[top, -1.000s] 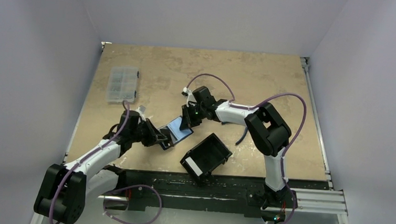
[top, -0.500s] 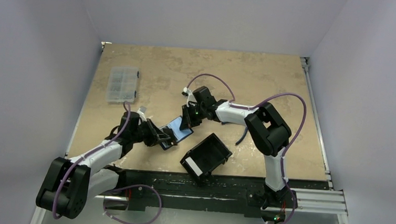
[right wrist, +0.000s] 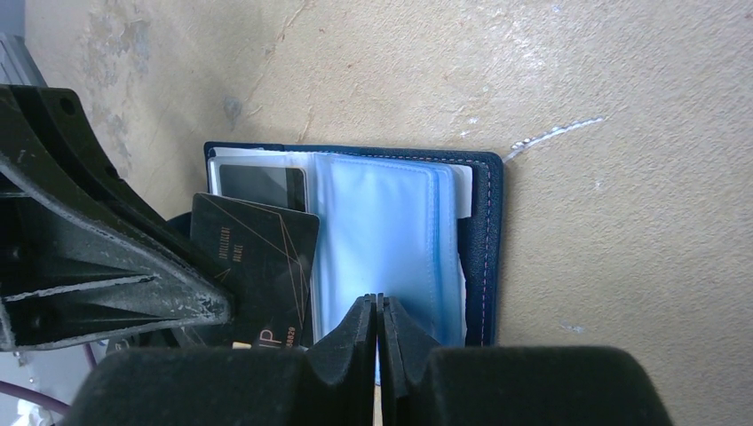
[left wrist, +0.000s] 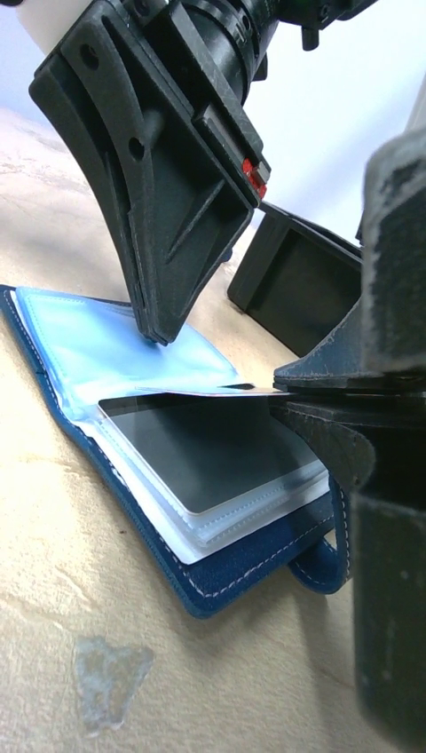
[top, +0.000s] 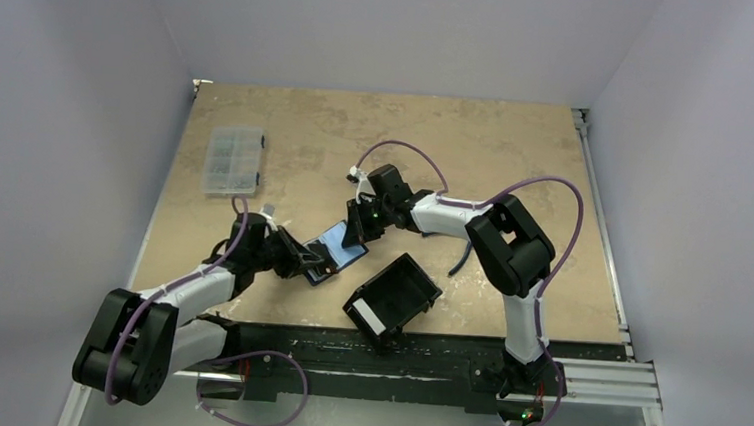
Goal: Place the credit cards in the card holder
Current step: Insert the credit card into the card holder.
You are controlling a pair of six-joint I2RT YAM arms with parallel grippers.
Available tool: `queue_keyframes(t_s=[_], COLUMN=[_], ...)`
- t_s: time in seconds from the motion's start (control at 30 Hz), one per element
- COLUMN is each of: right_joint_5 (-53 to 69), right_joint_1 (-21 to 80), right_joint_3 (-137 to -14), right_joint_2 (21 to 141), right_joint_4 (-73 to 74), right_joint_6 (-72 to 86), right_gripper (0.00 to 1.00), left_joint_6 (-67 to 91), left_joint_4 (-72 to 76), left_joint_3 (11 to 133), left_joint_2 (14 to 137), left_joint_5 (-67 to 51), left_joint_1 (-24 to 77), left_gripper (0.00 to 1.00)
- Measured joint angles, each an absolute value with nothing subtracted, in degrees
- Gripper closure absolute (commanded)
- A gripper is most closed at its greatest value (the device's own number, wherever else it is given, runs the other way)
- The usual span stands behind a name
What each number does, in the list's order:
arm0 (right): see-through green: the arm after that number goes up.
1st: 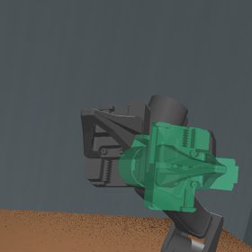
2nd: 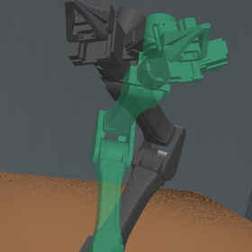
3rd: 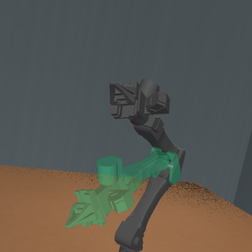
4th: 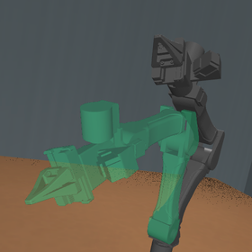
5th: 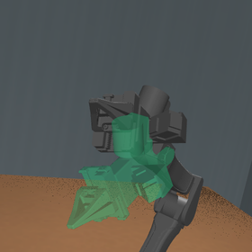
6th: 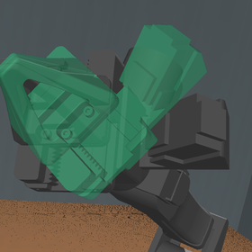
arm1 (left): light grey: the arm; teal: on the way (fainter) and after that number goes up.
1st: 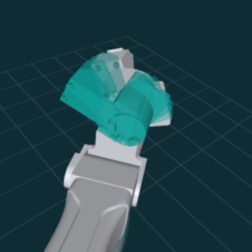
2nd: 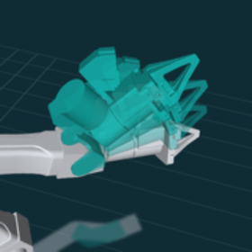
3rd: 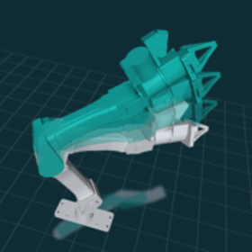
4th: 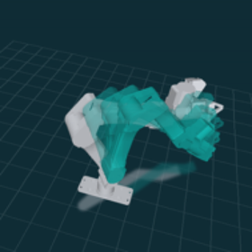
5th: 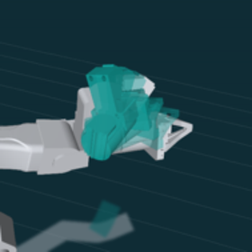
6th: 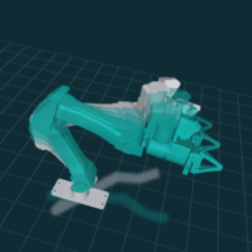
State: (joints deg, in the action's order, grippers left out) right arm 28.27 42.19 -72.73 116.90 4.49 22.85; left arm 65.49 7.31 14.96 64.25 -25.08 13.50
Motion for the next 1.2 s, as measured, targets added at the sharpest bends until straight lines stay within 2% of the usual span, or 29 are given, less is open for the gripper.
queue_keyframes(t_s=[1.2], right_joint_5=[28.91], right_joint_1=[42.02], right_joint_3=[-72.62], right_joint_2=[116.99], right_joint_4=[4.19], right_joint_6=[22.85], right_gripper=[0.9], left_joint_6=[63.22], left_joint_4=[26.3], left_joint_3=[10.46], left_joint_2=[72.47], left_joint_5=[-24.95], left_joint_1=[13.5], left_gripper=[1.0])
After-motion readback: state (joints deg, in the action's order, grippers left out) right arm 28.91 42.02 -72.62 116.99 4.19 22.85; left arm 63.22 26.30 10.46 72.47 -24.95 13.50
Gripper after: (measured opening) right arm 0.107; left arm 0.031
